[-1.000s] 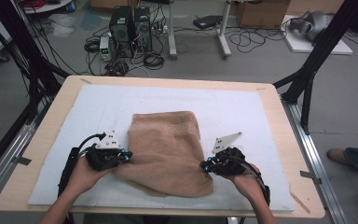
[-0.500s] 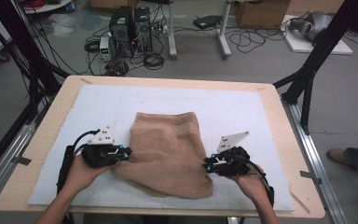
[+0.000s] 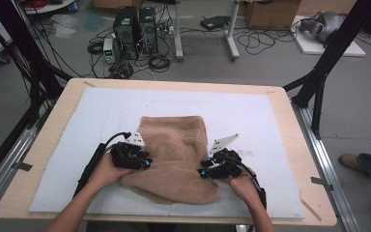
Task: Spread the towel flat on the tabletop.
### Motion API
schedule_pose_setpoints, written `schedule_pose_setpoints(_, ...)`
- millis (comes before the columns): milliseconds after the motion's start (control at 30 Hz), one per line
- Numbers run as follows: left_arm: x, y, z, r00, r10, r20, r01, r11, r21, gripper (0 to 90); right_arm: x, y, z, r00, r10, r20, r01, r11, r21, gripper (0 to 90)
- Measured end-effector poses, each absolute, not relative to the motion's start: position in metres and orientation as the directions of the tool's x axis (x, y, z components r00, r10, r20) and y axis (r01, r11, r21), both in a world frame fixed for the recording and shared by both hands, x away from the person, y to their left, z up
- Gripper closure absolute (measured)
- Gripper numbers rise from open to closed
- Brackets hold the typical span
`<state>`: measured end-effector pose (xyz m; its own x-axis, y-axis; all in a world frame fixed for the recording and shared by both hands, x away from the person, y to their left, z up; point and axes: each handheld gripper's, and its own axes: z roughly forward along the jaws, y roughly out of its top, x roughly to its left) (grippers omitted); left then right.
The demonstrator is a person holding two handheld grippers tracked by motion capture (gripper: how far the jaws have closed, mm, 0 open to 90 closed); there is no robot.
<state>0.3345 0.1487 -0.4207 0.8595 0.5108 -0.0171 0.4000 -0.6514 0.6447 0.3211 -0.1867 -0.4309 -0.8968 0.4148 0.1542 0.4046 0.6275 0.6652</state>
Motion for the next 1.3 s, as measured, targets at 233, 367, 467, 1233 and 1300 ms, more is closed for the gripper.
schedule_pose_setpoints(233, 0.331, 0.149, -0.419, 0.865, 0.502, -0.006, 0.389, -0.663, 0.640, 86.6, 0.321, -0.184, -0.432, -0.903, 0.404, 0.147, 0.392, 0.634, 0.666, 76.3)
schedule_pose_setpoints(367, 0.329, 0.153, -0.418, 0.861, 0.509, -0.004, 0.390, -0.654, 0.648, 87.3, 0.319, -0.184, -0.430, -0.906, 0.399, 0.139, 0.383, 0.637, 0.669, 80.0)
schedule_pose_setpoints(467, 0.325, 0.156, -0.415, 0.861, 0.509, 0.003, 0.384, -0.652, 0.653, 87.4, 0.318, -0.184, -0.429, -0.907, 0.400, 0.133, 0.380, 0.640, 0.667, 81.3)
schedule_pose_setpoints(1233, 0.301, 0.186, -0.399, 0.840, 0.541, 0.029, 0.370, -0.612, 0.698, 87.8, 0.320, -0.207, -0.409, -0.877, 0.455, 0.153, 0.405, 0.530, 0.745, 59.8)
schedule_pose_setpoints(1300, 0.301, 0.188, -0.398, 0.837, 0.546, 0.022, 0.375, -0.604, 0.703, 87.7, 0.323, -0.208, -0.407, -0.877, 0.457, 0.149, 0.403, 0.531, 0.745, 59.8)
